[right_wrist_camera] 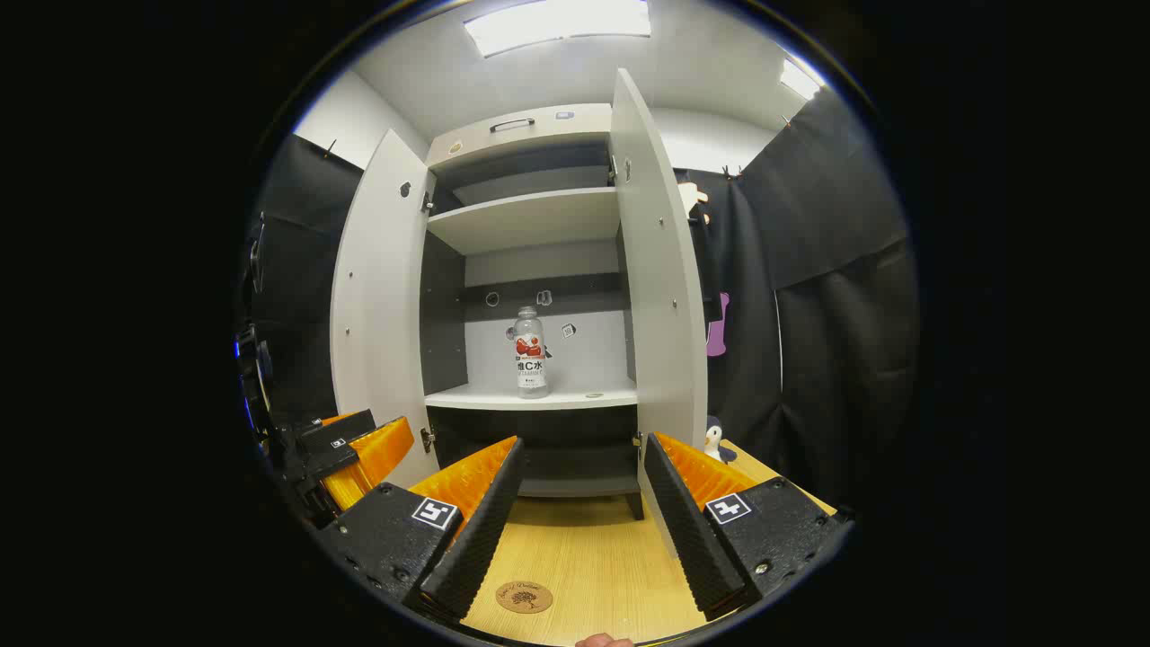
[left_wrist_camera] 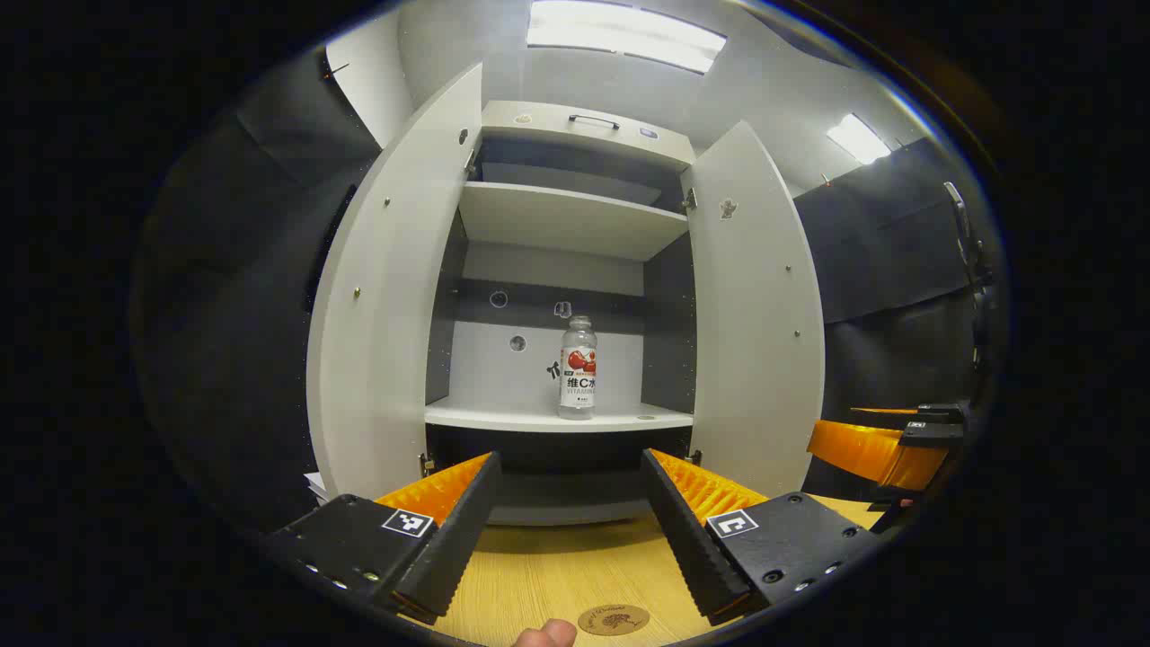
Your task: Grasp the bottle in the cabinet with the left hand and place it on the coaster, then close the right door with the right hand and the left door with the left hand.
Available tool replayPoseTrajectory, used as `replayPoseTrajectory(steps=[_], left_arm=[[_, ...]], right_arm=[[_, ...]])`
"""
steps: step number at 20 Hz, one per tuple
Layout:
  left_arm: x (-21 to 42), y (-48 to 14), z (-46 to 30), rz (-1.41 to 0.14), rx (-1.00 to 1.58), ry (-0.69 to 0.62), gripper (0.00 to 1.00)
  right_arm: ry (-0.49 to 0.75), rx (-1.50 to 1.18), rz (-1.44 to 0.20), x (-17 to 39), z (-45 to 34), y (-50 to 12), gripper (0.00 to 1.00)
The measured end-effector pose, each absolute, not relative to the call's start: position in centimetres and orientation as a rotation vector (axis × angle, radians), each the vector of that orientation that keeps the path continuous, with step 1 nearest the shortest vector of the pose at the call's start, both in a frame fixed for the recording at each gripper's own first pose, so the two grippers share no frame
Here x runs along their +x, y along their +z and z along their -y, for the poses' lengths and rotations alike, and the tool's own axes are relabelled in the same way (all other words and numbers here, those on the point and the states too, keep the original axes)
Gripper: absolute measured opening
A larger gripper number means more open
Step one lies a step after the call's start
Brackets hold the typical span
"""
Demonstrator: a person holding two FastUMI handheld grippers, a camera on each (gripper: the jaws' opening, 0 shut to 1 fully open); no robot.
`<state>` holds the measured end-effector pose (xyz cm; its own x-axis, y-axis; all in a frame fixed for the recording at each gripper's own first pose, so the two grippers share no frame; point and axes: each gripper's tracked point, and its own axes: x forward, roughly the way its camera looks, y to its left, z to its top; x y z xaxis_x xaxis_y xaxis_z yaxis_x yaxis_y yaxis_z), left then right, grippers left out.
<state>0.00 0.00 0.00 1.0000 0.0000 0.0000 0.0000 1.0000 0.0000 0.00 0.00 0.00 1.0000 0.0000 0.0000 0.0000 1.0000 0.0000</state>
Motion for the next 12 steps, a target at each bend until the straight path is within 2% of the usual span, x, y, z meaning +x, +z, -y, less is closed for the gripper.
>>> replayPoseTrajectory(steps=[1, 2, 3, 9, 10, 11, 12], left_arm=[[0.08, 0.12, -0.19, 0.003, 0.003, 0.004, 0.95], [0.25, 0.22, -0.33, 0.007, 0.005, 0.006, 0.99], [0.35, 0.29, -0.39, 0.011, 0.005, 0.008, 0.95], [0.70, 0.19, -0.78, 0.012, 0.007, 0.015, 0.95], [0.77, 0.19, -0.85, 0.011, 0.008, 0.016, 0.99], [0.74, 0.20, -0.87, 0.011, 0.011, 0.019, 0.95], [0.89, 0.26, -1.05, 0.012, 0.014, 0.022, 0.99]], right_arm=[[-0.001, 0.001, 0.001, 0.03, 0.03, 0.04, 0.82], [-0.001, 0.003, 0.004, 0.05, -0.03, 0.16, 0.82], [0.002, 0.003, 0.004, 0.09, -0.13, 0.22, 0.82], [0.022, -0.009, 0.020, 0.32, -0.15, 0.33, 0.82], [0.024, -0.011, 0.020, 0.36, -0.14, 0.15, 0.82], [0.029, -0.013, 0.020, 0.41, -0.12, 0.11, 0.82], [0.032, -0.013, 0.019, 0.55, -0.13, -0.02, 0.83]])
